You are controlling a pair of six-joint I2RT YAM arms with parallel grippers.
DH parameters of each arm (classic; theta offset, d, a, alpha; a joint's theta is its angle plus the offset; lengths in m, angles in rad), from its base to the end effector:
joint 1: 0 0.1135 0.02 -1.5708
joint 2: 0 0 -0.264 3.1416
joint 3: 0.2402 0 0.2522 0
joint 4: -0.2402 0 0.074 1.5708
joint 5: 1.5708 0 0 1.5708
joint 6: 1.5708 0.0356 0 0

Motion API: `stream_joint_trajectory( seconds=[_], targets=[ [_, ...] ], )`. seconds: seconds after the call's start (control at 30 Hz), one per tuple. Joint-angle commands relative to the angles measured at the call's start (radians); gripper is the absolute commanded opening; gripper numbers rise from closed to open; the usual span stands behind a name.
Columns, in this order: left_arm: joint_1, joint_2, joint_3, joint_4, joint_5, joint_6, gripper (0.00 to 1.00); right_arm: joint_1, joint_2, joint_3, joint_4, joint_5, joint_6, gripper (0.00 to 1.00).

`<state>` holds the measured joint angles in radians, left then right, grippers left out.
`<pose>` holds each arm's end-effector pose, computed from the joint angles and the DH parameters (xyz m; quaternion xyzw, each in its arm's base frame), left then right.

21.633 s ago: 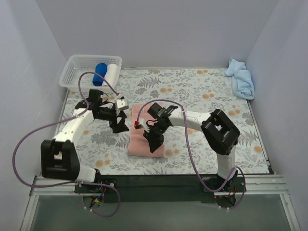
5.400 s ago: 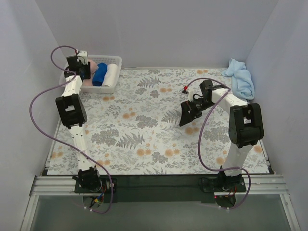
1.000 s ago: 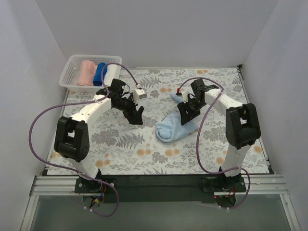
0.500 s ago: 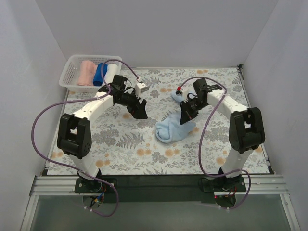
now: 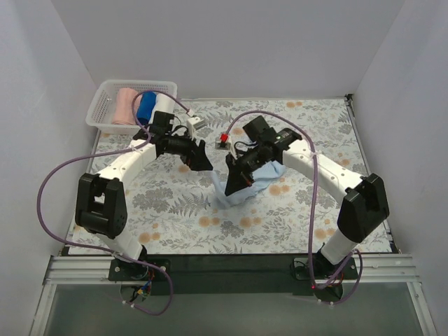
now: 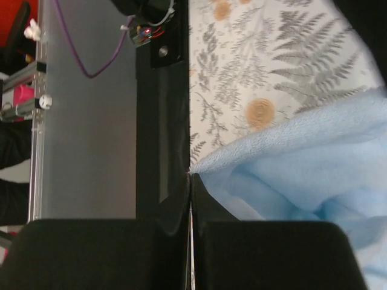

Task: Roll the towels
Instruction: Flatten the towel

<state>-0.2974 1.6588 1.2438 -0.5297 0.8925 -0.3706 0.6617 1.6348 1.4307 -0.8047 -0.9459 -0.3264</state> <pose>0.3246 -0.1285 0.2546 0.1014 0.8625 -0.4790 0.1278 0.2501 0.2314 0.3058 -0.5168 0.6931 0.4727 0.1704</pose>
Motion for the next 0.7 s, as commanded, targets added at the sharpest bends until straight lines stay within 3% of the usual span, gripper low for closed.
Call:
stream_joint_trajectory(
  seconds=[0.0,0.1,0.13,0.23,0.33,0.43,0.57,0.67],
  targets=[
    [0.079,-0.083,-0.052,0.03,0.03,-0.053,0.76,0.107,-0.05,-0.044,0.036,0.018,0.004,0.01],
    [0.095,-0.082,-0.067,-0.048,-0.009,0.014,0.76,0.127,-0.055,-0.053,0.039,0.074,-0.013,0.15],
    [0.087,-0.074,-0.07,-0.07,-0.02,0.054,0.77,0.095,-0.059,-0.043,0.036,0.096,-0.016,0.26],
    [0.032,-0.059,-0.064,-0.163,-0.091,0.146,0.8,-0.069,-0.073,-0.042,0.039,0.125,-0.016,0.43],
    [-0.029,-0.059,-0.089,-0.187,-0.194,0.168,0.8,-0.213,-0.033,-0.009,0.03,0.273,-0.039,0.43],
    [-0.098,-0.034,-0.092,-0.214,-0.245,0.187,0.79,-0.267,0.034,0.022,0.027,0.504,-0.105,0.43],
    [-0.196,-0.027,-0.122,-0.237,-0.358,0.202,0.79,-0.278,0.12,0.045,0.041,0.731,-0.174,0.43],
    [-0.244,-0.021,-0.174,-0.236,-0.392,0.219,0.79,-0.287,0.195,0.039,0.081,0.803,-0.175,0.43]
  ],
)
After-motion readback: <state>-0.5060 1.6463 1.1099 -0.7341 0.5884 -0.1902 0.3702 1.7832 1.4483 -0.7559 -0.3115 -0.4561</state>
